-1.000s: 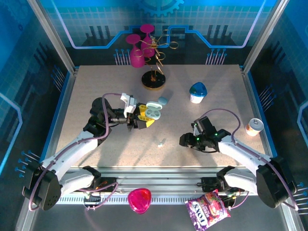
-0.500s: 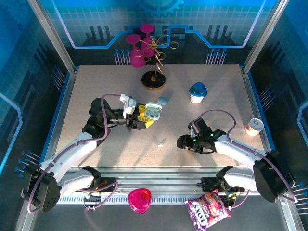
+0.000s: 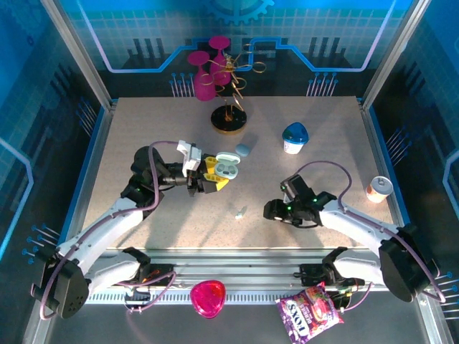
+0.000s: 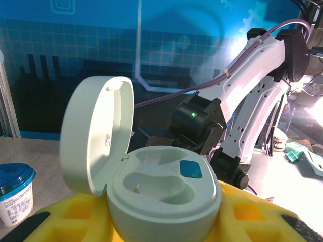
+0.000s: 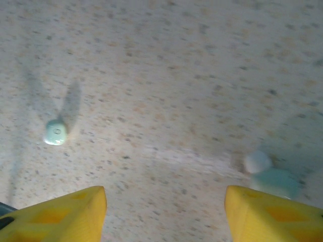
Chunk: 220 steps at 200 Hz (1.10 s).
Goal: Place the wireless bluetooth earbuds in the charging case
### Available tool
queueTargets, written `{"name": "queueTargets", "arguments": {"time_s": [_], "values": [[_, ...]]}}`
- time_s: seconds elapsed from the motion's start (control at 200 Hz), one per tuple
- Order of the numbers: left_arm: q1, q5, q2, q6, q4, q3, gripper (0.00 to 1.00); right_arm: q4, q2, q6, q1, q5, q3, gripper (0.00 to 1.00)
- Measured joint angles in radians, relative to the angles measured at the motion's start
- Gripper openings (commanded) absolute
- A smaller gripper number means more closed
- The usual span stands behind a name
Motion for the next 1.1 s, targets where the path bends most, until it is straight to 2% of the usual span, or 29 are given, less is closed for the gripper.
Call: {"name": "queueTargets", "arguments": {"time_s": [0.3,0.5,1.101], "values": [[0.0,-0.001,-0.021,0.005,-0.008,0.0,0.32,0.188,0.293,0.071,0.152,-0.02,0.16,0.59],[0.0,-0.001,-0.021,0.005,-0.014,0.0,0.32,0.29,0.412,0.118,0.195,-0.032,0.206,0.56],[0.0,-0.001,-0.032,0.009,-0.037,0.0,0.32,0.347,0.446,0.159,0.204,-0.068,0.206,0.53]]}}
